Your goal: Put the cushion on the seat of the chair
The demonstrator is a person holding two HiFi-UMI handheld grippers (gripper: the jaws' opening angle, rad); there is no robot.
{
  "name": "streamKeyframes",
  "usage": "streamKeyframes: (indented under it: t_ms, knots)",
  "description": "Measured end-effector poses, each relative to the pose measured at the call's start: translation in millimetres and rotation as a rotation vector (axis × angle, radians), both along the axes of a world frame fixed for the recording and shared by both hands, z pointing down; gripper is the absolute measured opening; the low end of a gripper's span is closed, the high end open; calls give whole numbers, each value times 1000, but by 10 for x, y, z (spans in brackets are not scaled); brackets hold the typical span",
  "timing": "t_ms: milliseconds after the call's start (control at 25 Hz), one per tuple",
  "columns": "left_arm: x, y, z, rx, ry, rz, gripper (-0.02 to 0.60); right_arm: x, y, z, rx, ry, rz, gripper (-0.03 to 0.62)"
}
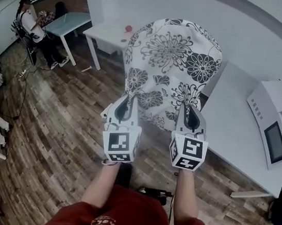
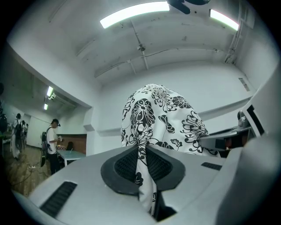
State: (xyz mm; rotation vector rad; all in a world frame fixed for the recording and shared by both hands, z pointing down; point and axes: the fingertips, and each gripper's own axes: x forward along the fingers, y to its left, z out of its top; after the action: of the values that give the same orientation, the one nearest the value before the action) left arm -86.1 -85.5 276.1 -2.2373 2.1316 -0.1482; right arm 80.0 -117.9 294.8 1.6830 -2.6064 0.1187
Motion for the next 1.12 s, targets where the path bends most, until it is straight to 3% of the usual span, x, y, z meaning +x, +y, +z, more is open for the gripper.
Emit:
streamKeyframes:
  t_ms: [640, 1120]
  knots:
    - [-1, -64, 46, 28, 42, 60, 46, 25, -14, 1, 12, 78, 57, 48]
    - [-20, -80, 57, 20, 43, 86, 46, -10, 11, 26, 5, 76, 87, 48]
